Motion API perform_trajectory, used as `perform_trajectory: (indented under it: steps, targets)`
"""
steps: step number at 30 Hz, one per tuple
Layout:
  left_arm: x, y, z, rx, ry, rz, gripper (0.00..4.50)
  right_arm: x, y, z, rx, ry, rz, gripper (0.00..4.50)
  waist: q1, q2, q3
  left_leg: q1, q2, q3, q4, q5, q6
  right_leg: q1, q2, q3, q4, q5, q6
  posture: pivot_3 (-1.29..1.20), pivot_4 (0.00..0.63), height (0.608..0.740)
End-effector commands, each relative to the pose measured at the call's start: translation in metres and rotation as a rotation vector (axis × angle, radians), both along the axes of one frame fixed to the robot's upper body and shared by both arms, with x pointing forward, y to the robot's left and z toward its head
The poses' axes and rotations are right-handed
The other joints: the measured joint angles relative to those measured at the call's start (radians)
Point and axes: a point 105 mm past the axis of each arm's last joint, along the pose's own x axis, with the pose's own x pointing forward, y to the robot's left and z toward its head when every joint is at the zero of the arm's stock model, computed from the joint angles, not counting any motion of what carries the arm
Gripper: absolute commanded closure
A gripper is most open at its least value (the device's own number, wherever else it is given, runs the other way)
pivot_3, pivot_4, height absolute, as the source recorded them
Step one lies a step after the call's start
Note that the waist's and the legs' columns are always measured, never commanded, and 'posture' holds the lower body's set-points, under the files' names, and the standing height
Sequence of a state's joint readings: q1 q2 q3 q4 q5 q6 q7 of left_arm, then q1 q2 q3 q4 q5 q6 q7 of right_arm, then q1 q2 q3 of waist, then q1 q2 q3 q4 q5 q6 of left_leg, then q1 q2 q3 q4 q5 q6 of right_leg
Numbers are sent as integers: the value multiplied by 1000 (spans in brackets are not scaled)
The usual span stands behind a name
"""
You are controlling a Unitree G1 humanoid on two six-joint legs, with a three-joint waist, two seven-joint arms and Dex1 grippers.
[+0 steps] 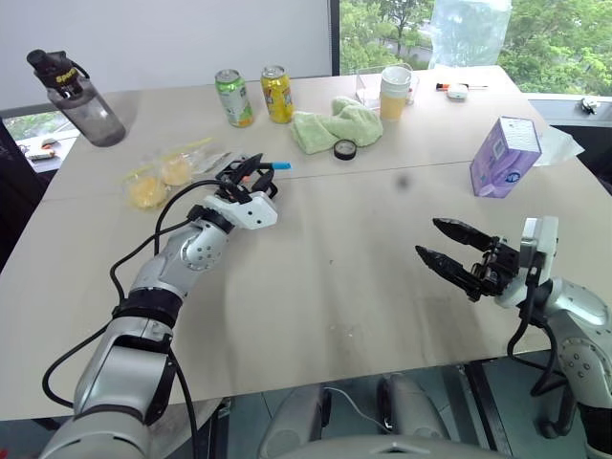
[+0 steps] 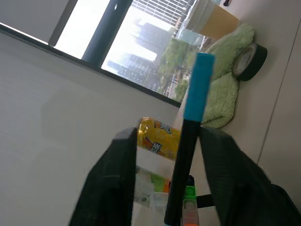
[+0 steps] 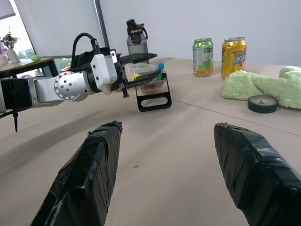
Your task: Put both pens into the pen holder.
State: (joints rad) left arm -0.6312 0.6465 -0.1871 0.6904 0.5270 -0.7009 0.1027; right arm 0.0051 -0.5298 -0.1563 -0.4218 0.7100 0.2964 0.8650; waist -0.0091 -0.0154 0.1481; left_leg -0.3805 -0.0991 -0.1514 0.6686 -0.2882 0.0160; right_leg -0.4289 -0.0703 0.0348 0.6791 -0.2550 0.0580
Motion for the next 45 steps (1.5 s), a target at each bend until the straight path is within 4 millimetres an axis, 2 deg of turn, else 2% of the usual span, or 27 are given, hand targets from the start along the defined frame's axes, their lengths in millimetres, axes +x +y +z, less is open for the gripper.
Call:
perform_trajectory:
  steps: [1,2,7,19,36,41,45]
  targets:
    - [2,10,20,-21,-63,32,535,-5,2,11,4,-60,5,1143,-1,0,0,0,0,0,0,0,0,0,0,0,0,0,0,0,150,740]
    - [2,10,20,-21,-66,33,40,-5,2,11,4,-60,5,1143,-3,0,0,0,0,0,0,0,0,0,0,0,0,0,0,0,150,740]
    - [2,13,24,-35,-92,55,40,-4,2,12,4,-61,6,1143,-3,0,0,0,0,0,0,0,0,0,0,0,0,0,0,0,150,740]
    - [3,41,41,-217,-162,206,40,-3,4,12,2,-60,9,1143,-3,0,0,0,0,0,0,0,0,0,0,0,0,0,0,0,150,740]
    - [0,29,31,-202,-111,157,40,-2,7,12,-1,-60,13,1143,-3,0,0,0,0,0,0,0,0,0,0,0,0,0,0,0,150,740]
    - [-1,17,34,-222,-94,94,40,-2,7,12,-1,-59,15,1143,-3,0,0,0,0,0,0,0,0,0,0,0,0,0,0,0,150,740]
    - [-7,-9,38,-267,-33,-32,40,-2,7,11,-3,-58,18,1143,-3,0,0,0,0,0,0,0,0,0,0,0,0,0,0,0,150,740]
